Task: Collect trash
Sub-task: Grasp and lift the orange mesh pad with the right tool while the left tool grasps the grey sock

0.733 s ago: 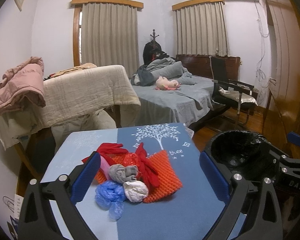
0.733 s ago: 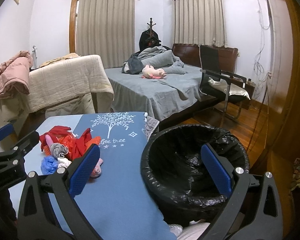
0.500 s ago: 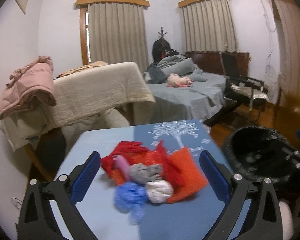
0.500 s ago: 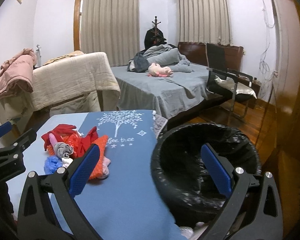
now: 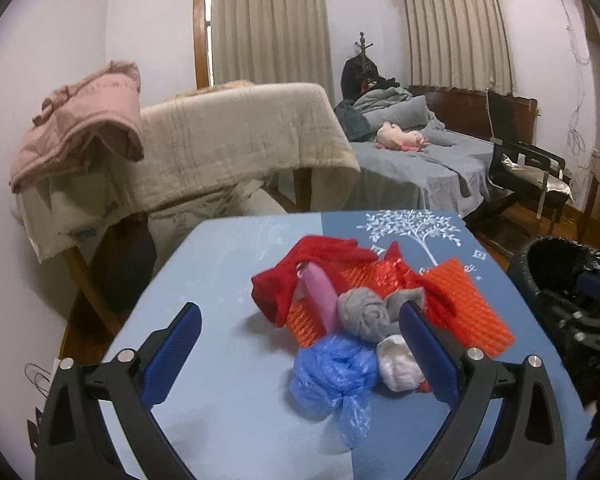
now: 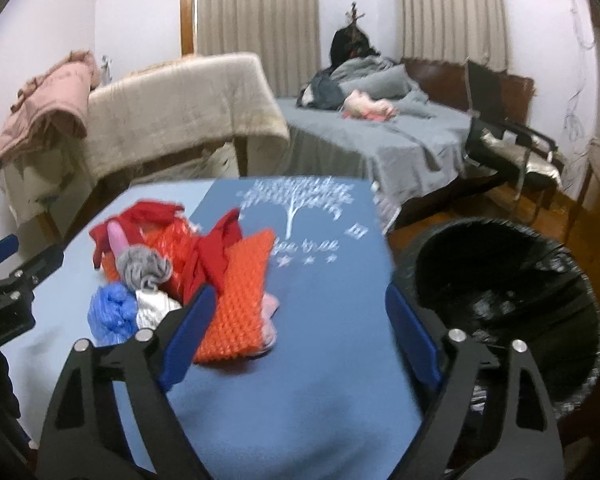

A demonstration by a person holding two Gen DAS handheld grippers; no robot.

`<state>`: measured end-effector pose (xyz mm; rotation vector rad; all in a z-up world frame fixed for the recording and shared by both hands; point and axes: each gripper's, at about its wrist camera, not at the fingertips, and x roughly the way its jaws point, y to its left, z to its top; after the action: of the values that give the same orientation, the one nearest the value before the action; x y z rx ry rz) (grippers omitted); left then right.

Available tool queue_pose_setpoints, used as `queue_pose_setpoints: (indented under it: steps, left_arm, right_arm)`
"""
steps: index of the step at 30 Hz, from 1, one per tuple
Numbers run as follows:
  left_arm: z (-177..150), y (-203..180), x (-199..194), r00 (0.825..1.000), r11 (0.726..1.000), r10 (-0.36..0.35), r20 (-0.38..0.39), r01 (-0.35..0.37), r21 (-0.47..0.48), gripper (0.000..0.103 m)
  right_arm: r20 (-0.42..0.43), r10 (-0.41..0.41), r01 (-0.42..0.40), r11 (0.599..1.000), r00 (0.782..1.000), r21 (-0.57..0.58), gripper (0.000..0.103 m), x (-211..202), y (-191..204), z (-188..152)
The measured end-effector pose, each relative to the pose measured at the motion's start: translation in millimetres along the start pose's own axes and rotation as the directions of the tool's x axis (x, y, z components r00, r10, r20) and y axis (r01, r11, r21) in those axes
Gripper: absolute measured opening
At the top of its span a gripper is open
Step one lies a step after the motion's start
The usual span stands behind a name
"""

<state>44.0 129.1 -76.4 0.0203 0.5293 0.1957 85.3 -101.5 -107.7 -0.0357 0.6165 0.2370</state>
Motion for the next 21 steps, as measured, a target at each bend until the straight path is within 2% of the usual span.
queue_pose_setpoints:
  steps: [7, 10, 13, 16, 17, 21]
  left_arm:
    - [-10.8, 4.7, 17.9, 0.999, 1.0, 0.004, -0.032, -0.005, -0.004, 0.091]
    - [-13.8, 6.6, 21.2, 0.999, 1.0, 0.008, -0.037, -0.008, -0.009, 0.09]
    - [-15.7, 7.5, 24.3, 0.999, 1.0, 0.007, -0.043, -0.008, -0.01, 0.089]
    - [-17.5, 6.2, 27.2, 0.999, 1.0, 0.002, -0.053, -0.002, -0.005, 0.088]
    - [-18.0, 5.4, 27.9, 0.998, 1.0, -0.001, -0.056, 0.001, -0.003, 0.087]
    - [-18.3, -0.9, 31.3, 0.998, 1.0, -0.018, -0.065, 0.019, 0.011, 0.083]
  right_arm:
    - [-0.076, 0.014, -0.017, 0.999, 0.997, -0.034, 0.077, 35.7, 14.0, -14.0]
    - [-0.12, 0.029, -0.035, 0.998, 0.992, -0.043, 0.071, 50.7, 16.8, -18.3]
    - [-0.154, 0.057, -0.064, 0.997, 0.986, -0.044, 0.058, 61.4, 19.6, -20.9]
    - [-0.171, 0.122, -0.13, 0.991, 0.978, -0.037, 0.039, 65.0, 22.2, -20.7]
    - [-0.175, 0.146, -0.156, 0.987, 0.974, -0.042, 0.028, 65.0, 24.3, -20.3]
    - [-0.172, 0.179, -0.191, 0.98, 0.969, -0.053, 0.019, 59.6, 27.1, -18.3]
